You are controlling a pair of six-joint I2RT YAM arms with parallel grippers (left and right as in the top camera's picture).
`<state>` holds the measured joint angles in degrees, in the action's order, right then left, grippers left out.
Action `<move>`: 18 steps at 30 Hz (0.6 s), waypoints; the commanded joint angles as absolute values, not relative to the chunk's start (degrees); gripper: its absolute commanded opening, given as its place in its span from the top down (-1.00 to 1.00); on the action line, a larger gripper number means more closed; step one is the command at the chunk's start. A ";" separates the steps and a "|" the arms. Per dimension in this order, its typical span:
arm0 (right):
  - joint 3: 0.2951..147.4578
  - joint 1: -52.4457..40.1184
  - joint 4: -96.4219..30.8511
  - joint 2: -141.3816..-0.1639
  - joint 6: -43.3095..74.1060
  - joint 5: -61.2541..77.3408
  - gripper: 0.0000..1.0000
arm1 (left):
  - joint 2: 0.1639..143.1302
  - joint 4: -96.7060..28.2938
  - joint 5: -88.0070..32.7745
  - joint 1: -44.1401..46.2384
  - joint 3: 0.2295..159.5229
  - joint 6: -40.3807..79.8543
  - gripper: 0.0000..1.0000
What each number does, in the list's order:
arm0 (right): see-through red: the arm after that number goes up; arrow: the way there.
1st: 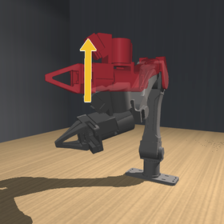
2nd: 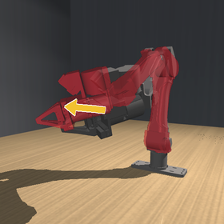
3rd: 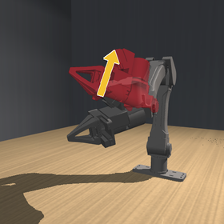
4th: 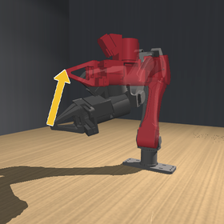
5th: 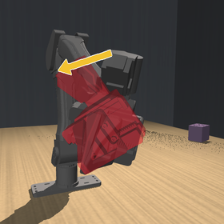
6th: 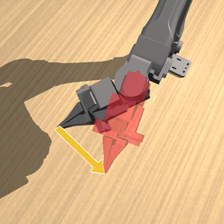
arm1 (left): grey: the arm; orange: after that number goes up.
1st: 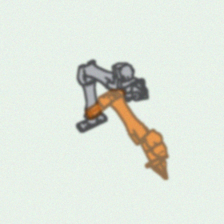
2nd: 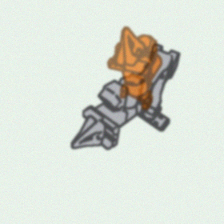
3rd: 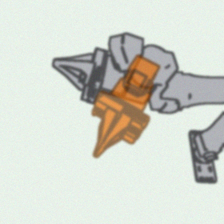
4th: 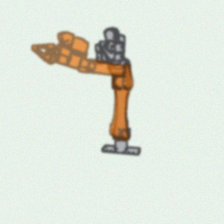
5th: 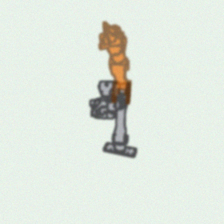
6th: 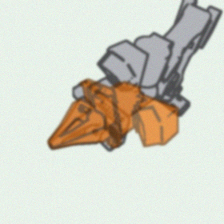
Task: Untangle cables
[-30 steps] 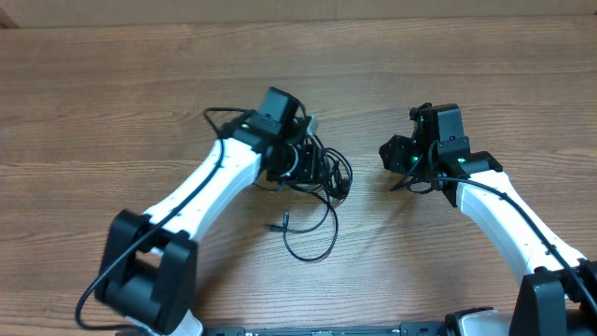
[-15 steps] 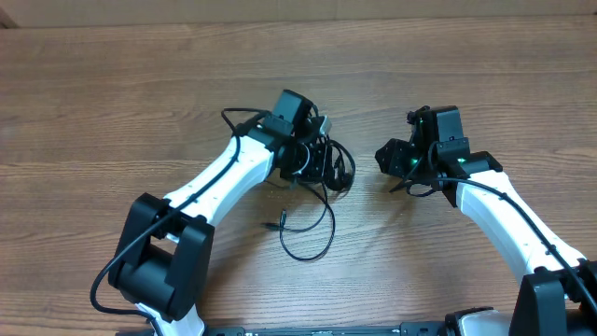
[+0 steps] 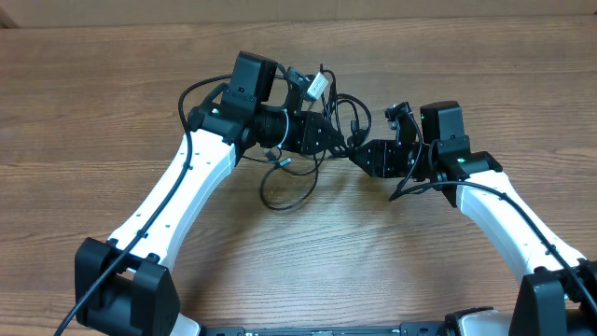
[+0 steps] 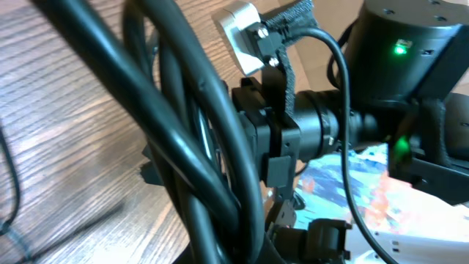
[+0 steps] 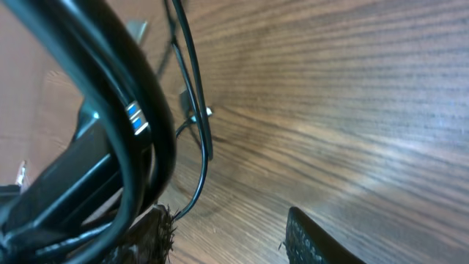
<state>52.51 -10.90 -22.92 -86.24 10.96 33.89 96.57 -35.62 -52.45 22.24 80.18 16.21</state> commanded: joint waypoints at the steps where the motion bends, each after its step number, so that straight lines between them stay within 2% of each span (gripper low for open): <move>1: 53.65 -10.85 -20.67 -86.28 13.50 36.84 0.05 | 95.74 -37.54 -56.01 22.41 81.17 12.40 0.92; 7: 53.65 -10.85 -22.02 -86.28 13.50 33.54 0.05 | 95.77 -44.77 -32.86 22.41 81.17 11.25 0.92; 12: 53.65 -10.85 -22.68 -86.28 13.50 31.83 -0.04 | 95.77 -46.57 -33.26 22.52 81.17 9.13 0.92; 18: 53.65 -10.87 -20.10 -86.28 13.45 39.24 -0.15 | 95.77 -46.39 -40.40 22.52 81.17 8.71 0.92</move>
